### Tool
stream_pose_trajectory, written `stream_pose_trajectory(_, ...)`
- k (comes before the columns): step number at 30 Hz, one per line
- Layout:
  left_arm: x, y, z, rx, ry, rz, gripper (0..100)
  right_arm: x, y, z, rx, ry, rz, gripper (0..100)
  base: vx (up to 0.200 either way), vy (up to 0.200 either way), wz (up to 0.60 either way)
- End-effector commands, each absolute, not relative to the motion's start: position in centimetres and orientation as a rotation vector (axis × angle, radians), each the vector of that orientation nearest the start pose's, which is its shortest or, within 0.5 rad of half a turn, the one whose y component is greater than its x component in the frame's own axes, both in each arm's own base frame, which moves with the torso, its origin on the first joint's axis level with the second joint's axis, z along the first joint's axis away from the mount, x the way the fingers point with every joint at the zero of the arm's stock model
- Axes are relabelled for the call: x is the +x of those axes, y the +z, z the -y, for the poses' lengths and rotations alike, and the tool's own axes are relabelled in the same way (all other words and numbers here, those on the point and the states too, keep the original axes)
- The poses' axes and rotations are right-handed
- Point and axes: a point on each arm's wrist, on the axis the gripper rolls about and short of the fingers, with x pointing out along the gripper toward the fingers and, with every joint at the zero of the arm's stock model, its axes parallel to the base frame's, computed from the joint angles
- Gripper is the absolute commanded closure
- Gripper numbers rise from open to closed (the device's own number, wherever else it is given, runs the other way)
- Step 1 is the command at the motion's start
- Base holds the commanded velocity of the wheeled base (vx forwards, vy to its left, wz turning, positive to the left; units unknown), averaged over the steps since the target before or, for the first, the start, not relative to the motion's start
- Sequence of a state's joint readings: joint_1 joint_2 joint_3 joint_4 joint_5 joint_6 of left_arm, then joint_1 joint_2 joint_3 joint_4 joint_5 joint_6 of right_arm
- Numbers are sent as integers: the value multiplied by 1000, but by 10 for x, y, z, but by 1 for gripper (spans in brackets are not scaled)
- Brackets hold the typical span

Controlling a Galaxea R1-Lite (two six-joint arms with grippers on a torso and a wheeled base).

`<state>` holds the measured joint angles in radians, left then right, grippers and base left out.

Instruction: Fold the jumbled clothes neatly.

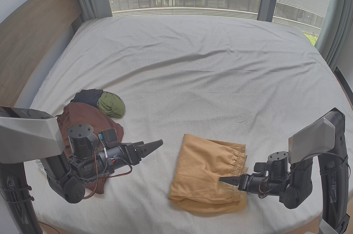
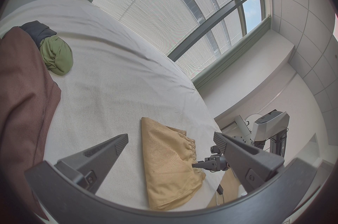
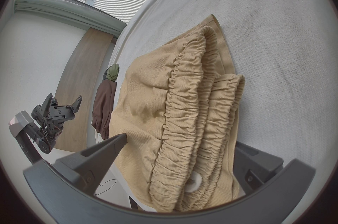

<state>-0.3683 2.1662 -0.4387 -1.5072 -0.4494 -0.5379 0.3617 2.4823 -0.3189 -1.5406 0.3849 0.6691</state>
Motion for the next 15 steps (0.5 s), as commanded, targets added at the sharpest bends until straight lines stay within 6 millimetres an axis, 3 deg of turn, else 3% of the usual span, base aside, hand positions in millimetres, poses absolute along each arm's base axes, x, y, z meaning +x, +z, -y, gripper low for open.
stream_pose_trajectory(1, 289, 42, 122, -515, -733, -441, 0, 263, -62, -109, 623, 483, -851, 0, 0, 0, 0)
stream_pose_trajectory(2, 289, 42, 122, -515, -733, -441, 0, 263, -62, -108, 624, 482, -851, 100, 0, 0, 0)
stream_pose_trajectory(12, 290, 44, 120, -517, -728, -416, 0, 261, -60, -108, 631, 509, -863, 100, 0, 0, 0)
stream_pose_trajectory(15, 290, 45, 119, -517, -724, -405, 0, 262, -48, -109, 634, 534, -830, 100, 0, 0, 0)
